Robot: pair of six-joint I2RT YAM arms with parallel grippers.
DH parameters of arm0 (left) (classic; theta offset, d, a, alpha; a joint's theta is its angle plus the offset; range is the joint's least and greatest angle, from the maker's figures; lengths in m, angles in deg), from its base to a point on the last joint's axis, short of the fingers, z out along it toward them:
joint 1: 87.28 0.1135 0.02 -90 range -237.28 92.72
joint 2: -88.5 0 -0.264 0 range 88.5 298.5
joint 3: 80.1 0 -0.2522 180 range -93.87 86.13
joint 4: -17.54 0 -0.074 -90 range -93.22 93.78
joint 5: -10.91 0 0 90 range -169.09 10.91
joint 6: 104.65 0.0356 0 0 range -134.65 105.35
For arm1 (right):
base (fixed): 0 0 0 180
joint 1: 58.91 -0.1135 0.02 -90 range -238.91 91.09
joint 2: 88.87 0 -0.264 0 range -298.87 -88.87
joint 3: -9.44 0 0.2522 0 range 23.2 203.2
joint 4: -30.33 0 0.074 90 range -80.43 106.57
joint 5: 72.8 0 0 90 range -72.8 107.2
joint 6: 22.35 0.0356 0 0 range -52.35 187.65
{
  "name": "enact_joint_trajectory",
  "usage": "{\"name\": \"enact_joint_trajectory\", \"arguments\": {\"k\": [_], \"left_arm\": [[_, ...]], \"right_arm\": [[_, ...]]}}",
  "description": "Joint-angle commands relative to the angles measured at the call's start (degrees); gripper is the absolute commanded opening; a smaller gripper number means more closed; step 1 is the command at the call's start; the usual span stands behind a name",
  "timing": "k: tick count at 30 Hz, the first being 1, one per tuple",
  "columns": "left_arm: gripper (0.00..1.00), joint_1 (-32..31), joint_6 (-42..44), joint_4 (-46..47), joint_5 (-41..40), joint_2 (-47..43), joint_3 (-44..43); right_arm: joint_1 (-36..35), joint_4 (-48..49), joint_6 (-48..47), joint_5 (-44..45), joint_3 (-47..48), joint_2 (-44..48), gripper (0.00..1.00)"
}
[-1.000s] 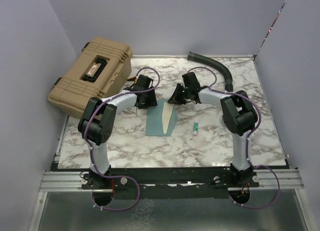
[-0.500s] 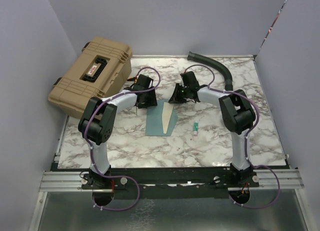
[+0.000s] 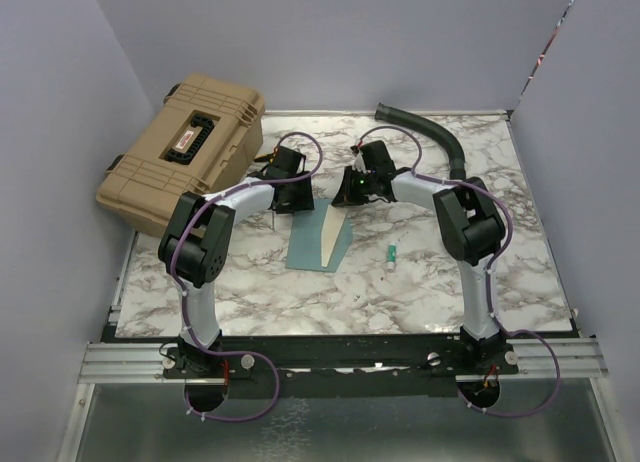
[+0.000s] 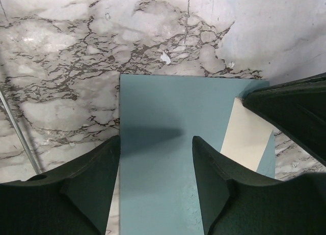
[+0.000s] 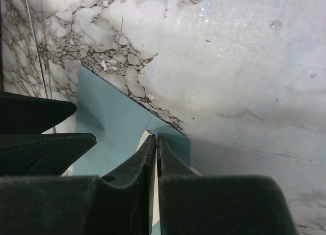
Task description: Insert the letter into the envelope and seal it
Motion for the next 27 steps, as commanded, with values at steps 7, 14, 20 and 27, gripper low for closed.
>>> {"name": "enact_joint_trajectory", "arguments": {"k": [7, 14, 20, 27], "left_arm": [[0.6, 0.0, 0.17, -2.18, 2.72, 4.1, 1.8], [0.6, 0.08, 0.17, -2.08, 2.74, 3.85, 2.19], [0.6, 0.07, 0.43, -2.07, 1.64, 3.15, 2.7], [0.6, 0.08, 0.52, -2.03, 1.27, 2.48, 3.66]], "right_arm": [[-1.55, -5.16, -6.65, -7.54, 0.75, -4.86, 0.07], [-1.52, -6.46, -8.07, -7.67, 2.14, -5.09, 0.05], [-1.24, -6.9, -4.89, -5.12, 2.18, 0.5, 0.07], [-0.52, -6.95, 7.15, 5.96, -2.13, 11.22, 0.45]]}}
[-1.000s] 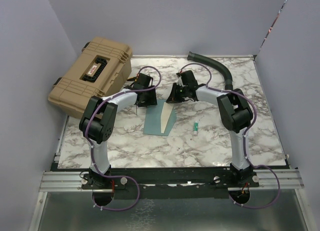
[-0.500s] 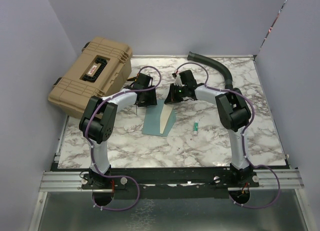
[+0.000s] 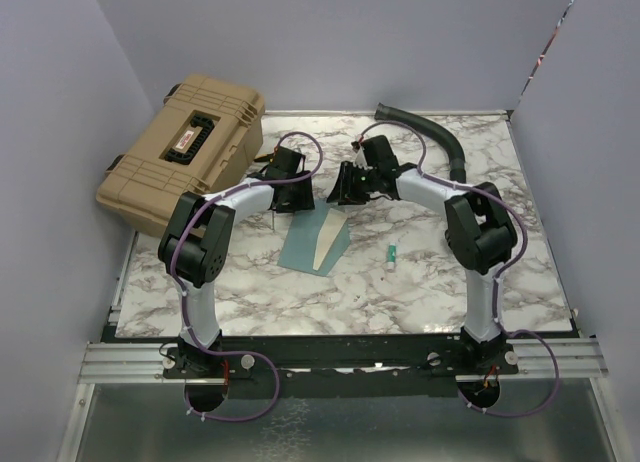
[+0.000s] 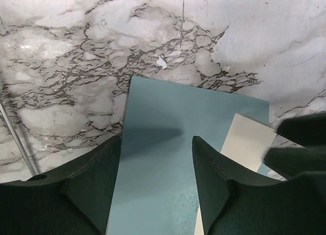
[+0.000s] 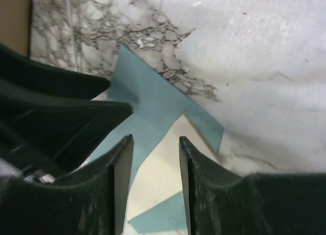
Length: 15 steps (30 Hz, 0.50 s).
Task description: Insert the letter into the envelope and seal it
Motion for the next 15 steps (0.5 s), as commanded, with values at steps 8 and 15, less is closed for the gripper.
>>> {"name": "enact_joint_trajectory", "arguments": {"k": [8, 15], "left_arm": [[0.61, -0.11, -1.73, -3.88, -1.27, 0.49, 4.44], [0.6, -0.1, -2.54, -4.35, -3.11, -2.43, 6.27]], "right_arm": [[0.04, -4.39, 22.09, 6.93, -12.76, 12.71, 0.4], [0.04, -0.07, 23.42, 3.07, -14.97, 9.9, 0.33]]}}
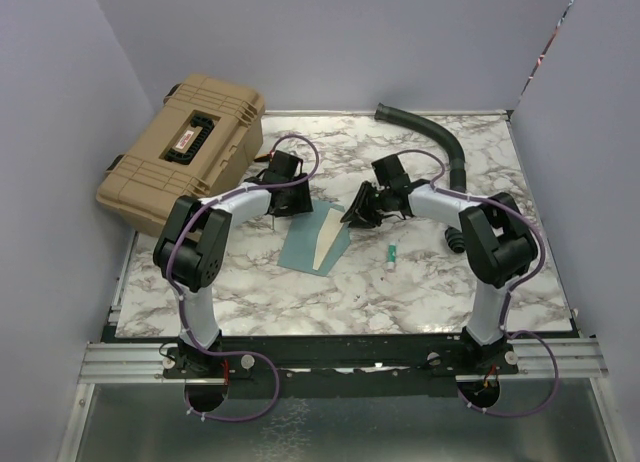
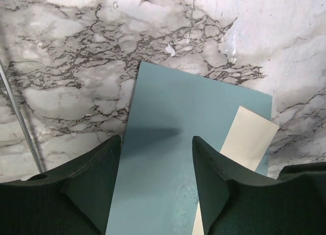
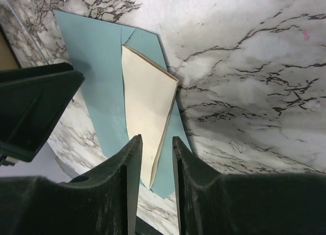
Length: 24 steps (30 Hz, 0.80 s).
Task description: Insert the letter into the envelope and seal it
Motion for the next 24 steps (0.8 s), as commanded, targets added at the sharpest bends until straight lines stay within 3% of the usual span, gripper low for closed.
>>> {"name": "enact_joint_trajectory", "arguments": {"k": [1, 14, 24], "left_arm": [[0.6, -0.1, -0.33, -6.22, -1.84, -0.18, 3.17], [0.6, -0.12, 2.32, -6.07, 2.93, 2.28, 3.63], [0.6, -0.1, 4.46, -5.07, 6.21, 3.37, 3.17]], "right_arm": [[-0.09, 2.91, 2.79, -2.45, -0.13, -2.3, 0.33], [-0.09, 2.05, 0.27, -0.19, 5.77, -9.74, 0.28], [-0.04, 3.4, -0.92, -2.81, 8.06, -11.76, 0.17]]}}
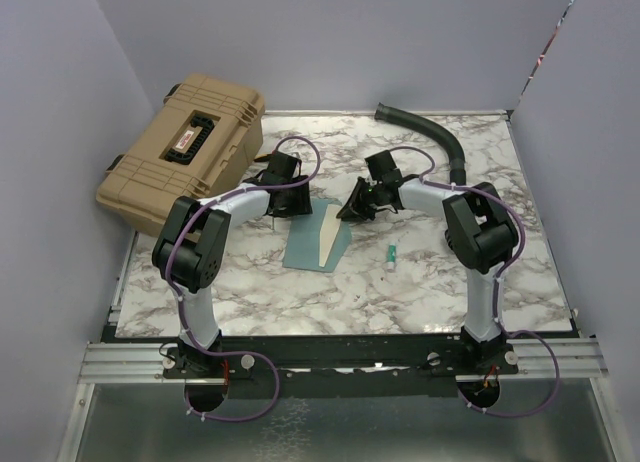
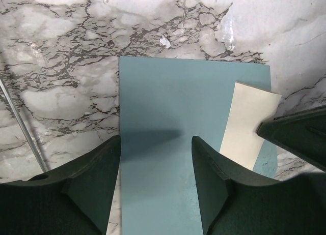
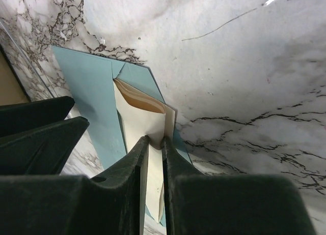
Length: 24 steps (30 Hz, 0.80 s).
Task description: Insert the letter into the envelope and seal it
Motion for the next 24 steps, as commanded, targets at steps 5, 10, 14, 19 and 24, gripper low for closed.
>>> {"name": "enact_joint_trajectory", "arguments": {"k": [5, 10, 14, 19, 24], "left_arm": [[0.6, -0.29, 1.08, -4.92, 3.96, 4.19, 1.72], [0.61, -0.27, 0.77, -4.65, 4.34, 4.21, 1.96], [0.62, -0.28, 0.59, -4.43, 4.34, 4.21, 2.16], [0.64, -0.27, 0.34, -4.24, 4.58, 4.05, 2.05], [0.7, -0.27, -0.69, -4.39, 2.56, 3.03, 2.13]], "right_arm": [[-0.37, 6.35, -0.67, -3.5, -0.48, -1.73, 0.17], [-0.37, 13.59, -0.01, -6.27, -2.76, -0.93, 0.17], [-0.32, 14.33, 0.27, -6.89, -3.17, -1.33, 0.17], [-0.34, 13.19, -0.16, -7.22, -1.91, -3.13, 0.17], [-0.37, 8.57, -1.69, -4.03, -1.12, -1.04, 0.22]]}}
